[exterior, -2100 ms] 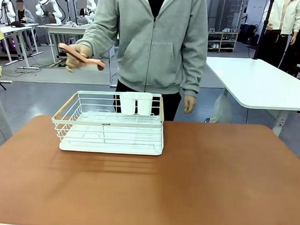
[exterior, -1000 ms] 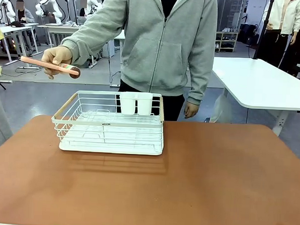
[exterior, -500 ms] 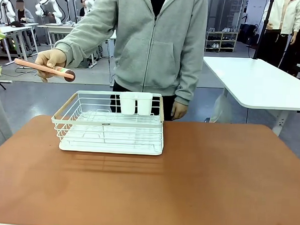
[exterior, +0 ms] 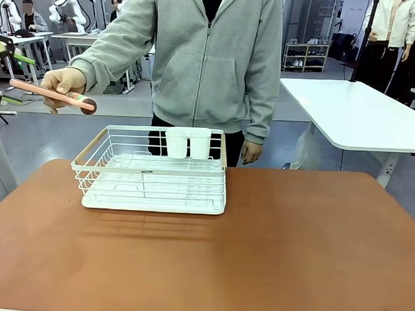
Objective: Clean the table.
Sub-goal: Pick up the Lint Roller when the human hands it over.
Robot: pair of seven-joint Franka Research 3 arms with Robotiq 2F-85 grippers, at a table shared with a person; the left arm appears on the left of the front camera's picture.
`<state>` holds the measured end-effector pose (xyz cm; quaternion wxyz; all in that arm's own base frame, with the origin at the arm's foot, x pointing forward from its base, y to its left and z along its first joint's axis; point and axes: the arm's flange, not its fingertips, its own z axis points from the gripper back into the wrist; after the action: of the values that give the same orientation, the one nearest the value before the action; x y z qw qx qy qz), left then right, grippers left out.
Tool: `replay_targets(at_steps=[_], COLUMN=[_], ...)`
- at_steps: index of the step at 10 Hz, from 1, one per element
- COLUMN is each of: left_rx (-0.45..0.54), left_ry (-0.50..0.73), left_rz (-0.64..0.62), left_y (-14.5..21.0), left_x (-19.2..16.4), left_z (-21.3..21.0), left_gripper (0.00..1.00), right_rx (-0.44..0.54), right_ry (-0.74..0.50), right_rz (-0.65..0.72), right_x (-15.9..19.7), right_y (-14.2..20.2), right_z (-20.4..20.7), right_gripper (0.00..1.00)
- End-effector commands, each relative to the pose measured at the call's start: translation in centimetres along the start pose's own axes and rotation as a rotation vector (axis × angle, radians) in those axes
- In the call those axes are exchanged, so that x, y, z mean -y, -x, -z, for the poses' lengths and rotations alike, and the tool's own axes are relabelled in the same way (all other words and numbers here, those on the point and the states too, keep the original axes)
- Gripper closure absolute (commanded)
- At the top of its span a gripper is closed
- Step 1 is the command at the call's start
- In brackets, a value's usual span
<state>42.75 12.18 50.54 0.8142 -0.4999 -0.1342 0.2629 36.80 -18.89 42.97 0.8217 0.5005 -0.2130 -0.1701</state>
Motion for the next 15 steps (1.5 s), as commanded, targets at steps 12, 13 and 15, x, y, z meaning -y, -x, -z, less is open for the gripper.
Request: replay_targets(at_steps=[12, 13, 15], left_rx=[0.120, 0.122, 0.129], left_ry=[-0.008, -0.010, -0.015], left_rz=[-0.020, -0.017, -0.020], left_y=[0.7, 0.6, 0.6], left_x=[-0.8, -0.9, -0.9], left_z=[2.6, 2.6, 2.5], left_gripper=[0.42, 0.59, 0.79], right_rx=[0.003, 0.003, 0.003], right_ry=[-0.013, -0.013, -0.013], right_rz=[0.000, 0.000, 0.000], right_x=[-0.2, -0.2, -0.2], right_y=[0.0, 0.0, 0.0], right_z=[-0.1, -0.1, -0.1], right_gripper=[0.00, 0.00, 0.00])
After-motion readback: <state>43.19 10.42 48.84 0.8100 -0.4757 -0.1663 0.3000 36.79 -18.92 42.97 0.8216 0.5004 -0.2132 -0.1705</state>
